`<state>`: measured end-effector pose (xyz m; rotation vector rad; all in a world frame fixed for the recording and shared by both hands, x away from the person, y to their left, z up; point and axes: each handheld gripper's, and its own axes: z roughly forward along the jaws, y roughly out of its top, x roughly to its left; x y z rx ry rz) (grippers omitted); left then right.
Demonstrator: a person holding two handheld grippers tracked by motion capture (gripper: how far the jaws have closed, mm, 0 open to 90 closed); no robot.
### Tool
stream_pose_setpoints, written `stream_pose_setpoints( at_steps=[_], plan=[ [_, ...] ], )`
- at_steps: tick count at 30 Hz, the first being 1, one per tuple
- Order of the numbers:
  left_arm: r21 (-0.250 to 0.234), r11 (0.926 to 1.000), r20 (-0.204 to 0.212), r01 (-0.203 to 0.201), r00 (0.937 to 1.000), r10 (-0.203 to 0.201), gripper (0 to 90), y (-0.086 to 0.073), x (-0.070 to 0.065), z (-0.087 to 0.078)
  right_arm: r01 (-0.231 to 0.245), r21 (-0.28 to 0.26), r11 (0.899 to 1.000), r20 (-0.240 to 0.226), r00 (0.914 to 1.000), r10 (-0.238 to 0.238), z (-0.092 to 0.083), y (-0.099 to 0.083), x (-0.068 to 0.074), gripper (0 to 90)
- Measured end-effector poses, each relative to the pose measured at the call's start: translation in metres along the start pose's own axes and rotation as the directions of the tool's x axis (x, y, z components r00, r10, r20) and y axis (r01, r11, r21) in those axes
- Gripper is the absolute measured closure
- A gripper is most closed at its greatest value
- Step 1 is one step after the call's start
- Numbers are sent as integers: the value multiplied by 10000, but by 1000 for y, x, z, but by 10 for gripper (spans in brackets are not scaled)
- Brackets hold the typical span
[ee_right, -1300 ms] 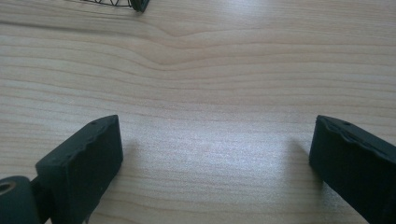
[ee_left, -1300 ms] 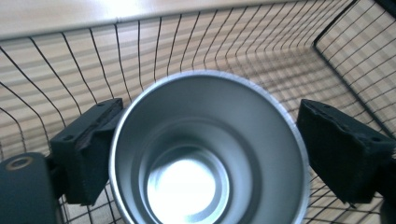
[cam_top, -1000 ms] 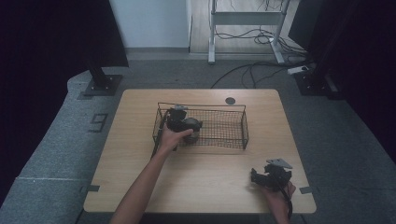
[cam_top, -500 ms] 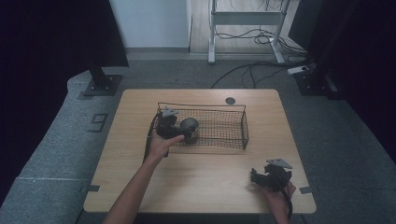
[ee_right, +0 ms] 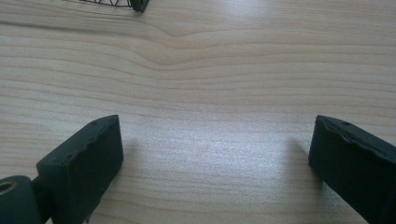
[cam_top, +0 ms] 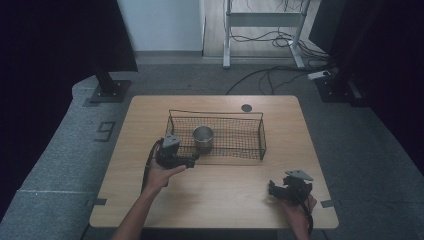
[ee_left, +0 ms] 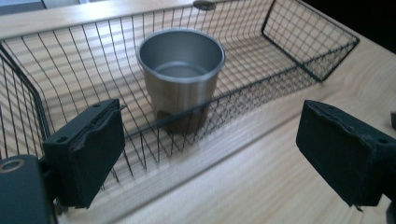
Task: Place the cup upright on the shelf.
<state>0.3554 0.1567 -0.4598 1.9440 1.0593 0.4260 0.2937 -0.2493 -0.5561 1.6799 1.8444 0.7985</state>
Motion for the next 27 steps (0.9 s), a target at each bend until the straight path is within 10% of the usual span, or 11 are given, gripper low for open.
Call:
stream_pose_setpoints(
  at_steps=[27],
  plan=[
    [832,9951,119,541,9984,-553,83,-99,-16,-4,1,-5,10000,0,10000,-1,0,0,0,28]
  ],
)
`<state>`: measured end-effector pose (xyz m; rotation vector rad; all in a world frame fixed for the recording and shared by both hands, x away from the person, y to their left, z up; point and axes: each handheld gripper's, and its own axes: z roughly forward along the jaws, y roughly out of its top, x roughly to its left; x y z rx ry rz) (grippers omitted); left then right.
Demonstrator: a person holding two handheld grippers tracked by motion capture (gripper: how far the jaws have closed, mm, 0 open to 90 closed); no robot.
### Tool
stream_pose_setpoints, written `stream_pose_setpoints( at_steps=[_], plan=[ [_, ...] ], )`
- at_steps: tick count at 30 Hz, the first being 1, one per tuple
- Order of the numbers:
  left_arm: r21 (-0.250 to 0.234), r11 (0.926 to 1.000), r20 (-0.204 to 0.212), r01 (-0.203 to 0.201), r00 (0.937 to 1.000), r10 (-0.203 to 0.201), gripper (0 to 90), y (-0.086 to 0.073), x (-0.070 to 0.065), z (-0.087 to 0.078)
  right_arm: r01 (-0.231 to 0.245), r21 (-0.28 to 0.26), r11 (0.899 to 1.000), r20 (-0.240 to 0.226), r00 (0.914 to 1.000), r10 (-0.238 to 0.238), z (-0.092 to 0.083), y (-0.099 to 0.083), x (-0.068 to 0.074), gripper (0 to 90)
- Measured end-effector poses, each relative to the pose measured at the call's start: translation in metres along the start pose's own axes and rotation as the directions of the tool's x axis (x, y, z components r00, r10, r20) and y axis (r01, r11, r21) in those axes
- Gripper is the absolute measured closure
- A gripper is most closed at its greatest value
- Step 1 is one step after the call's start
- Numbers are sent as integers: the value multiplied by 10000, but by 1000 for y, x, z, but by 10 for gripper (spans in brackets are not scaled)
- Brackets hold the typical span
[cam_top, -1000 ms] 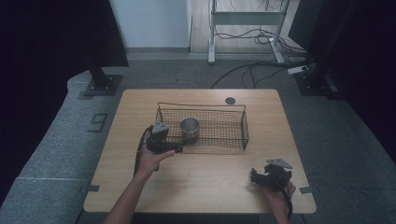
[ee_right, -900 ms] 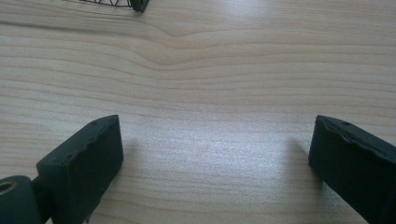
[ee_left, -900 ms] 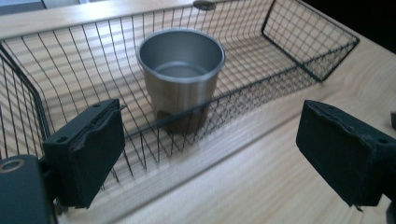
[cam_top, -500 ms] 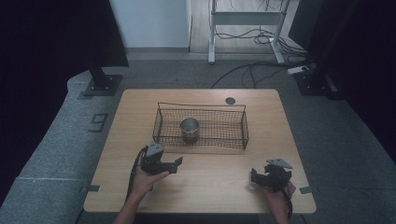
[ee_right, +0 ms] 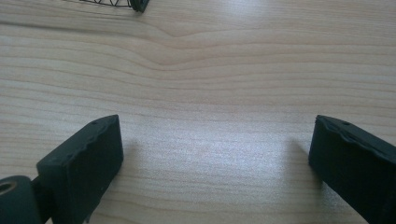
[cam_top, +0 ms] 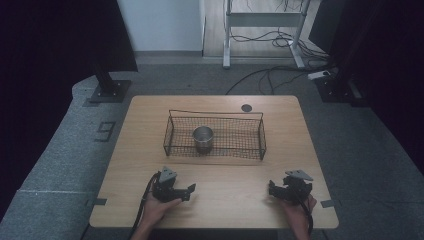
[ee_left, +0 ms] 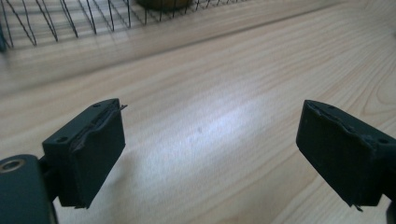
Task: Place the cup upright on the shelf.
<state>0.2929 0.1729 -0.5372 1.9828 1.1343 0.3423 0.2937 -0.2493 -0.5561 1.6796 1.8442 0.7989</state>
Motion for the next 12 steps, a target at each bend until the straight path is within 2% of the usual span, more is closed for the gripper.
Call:
stream_pose_setpoints(
  at_steps=[3,12],
  plan=[
    [24,9999,22,126,9999,-126,83,-5,2,-2,2,0,10000,-4,10000,-2,0,0,0,29],
    [-43,10000,-7,74,10000,-74,84,-6,3,-5,1,-3,10000,2,10000,-1,0,0,0,30]
  ],
)
